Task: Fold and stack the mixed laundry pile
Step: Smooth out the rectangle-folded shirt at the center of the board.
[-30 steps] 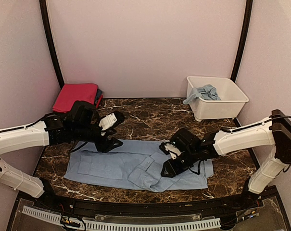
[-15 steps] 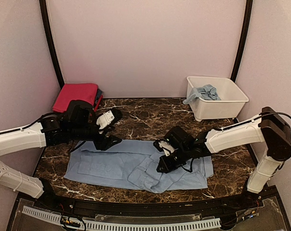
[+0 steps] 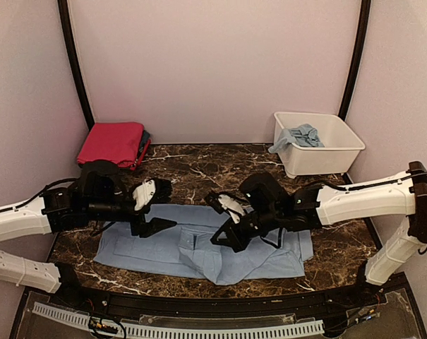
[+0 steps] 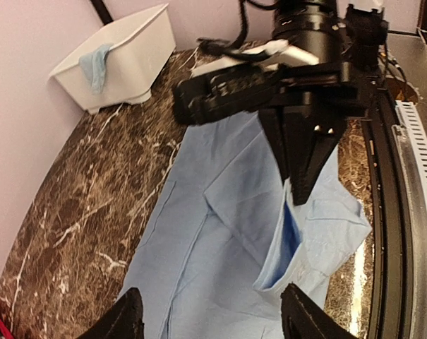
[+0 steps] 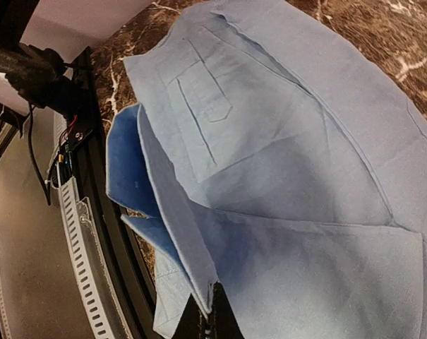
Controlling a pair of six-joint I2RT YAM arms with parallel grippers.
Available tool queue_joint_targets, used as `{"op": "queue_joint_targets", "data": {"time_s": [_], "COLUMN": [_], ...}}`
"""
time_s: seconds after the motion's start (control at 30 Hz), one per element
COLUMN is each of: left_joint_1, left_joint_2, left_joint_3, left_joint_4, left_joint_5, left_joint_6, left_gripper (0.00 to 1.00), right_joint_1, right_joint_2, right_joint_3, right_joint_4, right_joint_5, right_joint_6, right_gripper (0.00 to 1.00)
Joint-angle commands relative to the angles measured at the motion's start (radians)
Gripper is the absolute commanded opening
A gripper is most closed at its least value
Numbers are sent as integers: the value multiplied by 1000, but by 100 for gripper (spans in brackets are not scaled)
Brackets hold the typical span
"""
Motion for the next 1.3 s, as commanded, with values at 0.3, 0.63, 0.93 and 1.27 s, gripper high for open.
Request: {"op": "queue_joint_targets", "data": {"time_s": [0.3, 0.63, 0.93, 1.27], "left_joint_1": [-212, -257, -286, -330], "left_joint_2": [-41, 30, 70, 107], "left_joint_3": [26, 19, 23, 47], "left_joint_4": [-78, -10, -32, -60], "left_joint_5": [-39, -123, -148, -195], "left_joint_6": [152, 182, 208, 203], "left_gripper": [61, 53, 36, 2], "right_joint_1": [120, 142, 150, 151], "right_joint_2": [26, 25, 29, 22], "right_joint_3": [161, 171, 182, 187], "right_joint_4": [-74, -101, -101, -112], "right_joint_5": [70, 73, 57, 48], "right_joint_6": [-214, -226, -222, -215], "right_gripper": [0, 0, 0, 1]}}
